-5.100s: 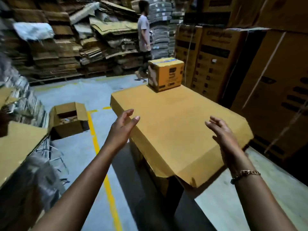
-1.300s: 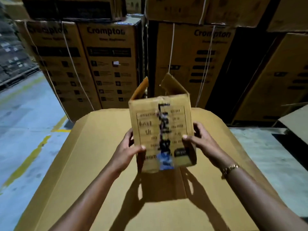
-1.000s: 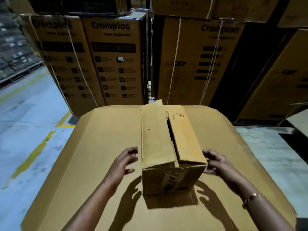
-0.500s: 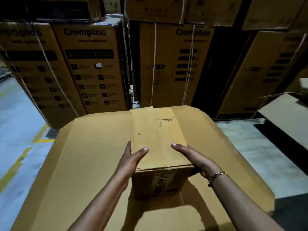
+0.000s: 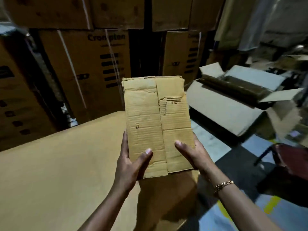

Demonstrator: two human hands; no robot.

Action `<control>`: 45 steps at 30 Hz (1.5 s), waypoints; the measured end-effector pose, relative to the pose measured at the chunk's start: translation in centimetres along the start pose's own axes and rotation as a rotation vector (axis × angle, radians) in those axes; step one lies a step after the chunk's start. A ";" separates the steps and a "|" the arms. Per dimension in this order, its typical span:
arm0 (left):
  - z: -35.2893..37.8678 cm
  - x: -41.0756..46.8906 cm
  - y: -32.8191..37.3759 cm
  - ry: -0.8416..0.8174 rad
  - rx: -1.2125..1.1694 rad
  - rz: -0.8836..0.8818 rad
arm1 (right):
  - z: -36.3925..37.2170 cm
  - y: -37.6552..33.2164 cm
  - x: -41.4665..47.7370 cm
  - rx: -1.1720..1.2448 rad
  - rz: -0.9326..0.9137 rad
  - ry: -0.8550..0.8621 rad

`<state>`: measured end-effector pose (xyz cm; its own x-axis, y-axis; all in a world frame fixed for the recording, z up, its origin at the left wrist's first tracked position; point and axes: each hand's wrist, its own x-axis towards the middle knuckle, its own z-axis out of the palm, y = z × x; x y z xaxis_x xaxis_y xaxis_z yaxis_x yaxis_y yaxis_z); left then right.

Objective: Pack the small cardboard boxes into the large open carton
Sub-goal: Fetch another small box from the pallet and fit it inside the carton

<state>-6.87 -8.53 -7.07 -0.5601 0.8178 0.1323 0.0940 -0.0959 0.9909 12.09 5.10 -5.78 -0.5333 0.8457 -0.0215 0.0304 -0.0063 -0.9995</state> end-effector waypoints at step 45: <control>73.9 47.9 7.4 0.047 -0.145 0.243 | -74.7 -15.6 51.3 -0.418 -0.234 -0.066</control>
<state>27.84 71.84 4.92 -0.5731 0.7343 0.3638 0.1137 -0.3685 0.9227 47.41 88.44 10.38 -0.6188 0.7628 0.1875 0.2336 0.4066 -0.8832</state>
